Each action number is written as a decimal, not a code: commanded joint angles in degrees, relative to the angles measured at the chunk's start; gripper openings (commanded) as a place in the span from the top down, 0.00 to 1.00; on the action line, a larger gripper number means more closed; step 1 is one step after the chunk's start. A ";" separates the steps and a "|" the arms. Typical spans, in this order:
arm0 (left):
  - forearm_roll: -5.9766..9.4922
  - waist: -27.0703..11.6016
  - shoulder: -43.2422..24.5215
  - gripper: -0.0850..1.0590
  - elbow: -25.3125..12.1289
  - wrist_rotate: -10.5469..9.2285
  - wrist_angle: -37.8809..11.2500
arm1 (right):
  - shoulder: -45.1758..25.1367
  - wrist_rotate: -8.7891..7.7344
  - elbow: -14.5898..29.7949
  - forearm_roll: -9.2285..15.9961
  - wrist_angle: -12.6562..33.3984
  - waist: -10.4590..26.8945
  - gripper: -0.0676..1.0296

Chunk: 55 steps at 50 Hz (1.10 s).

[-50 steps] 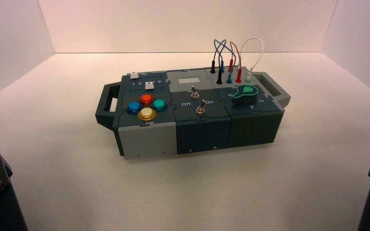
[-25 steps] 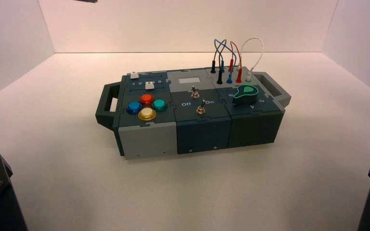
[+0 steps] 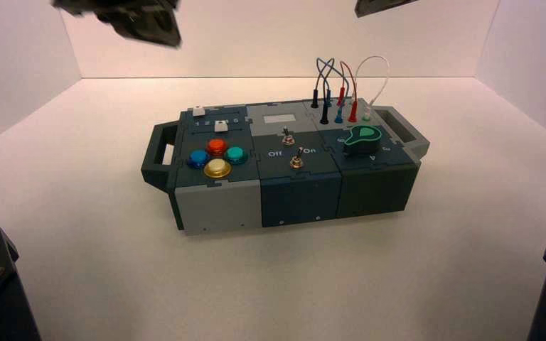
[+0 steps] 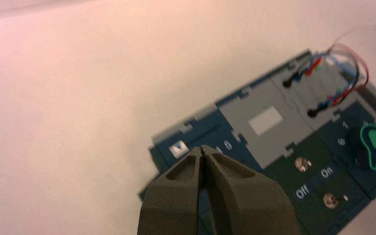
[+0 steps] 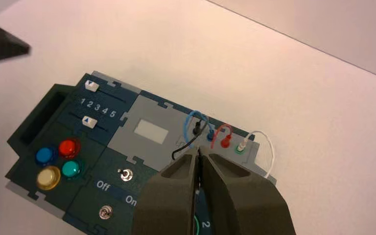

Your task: Move the bottom slider to position 1.

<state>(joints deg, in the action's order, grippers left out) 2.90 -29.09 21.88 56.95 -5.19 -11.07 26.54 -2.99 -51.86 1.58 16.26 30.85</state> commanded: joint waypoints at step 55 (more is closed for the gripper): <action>0.09 -10.99 -19.42 0.95 -13.71 -19.51 -10.90 | -5.62 -0.53 4.13 -0.35 -0.35 2.37 0.96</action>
<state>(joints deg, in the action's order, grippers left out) 3.16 -39.99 2.02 44.74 -24.35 -22.32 20.48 -3.43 -49.13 1.05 16.26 32.78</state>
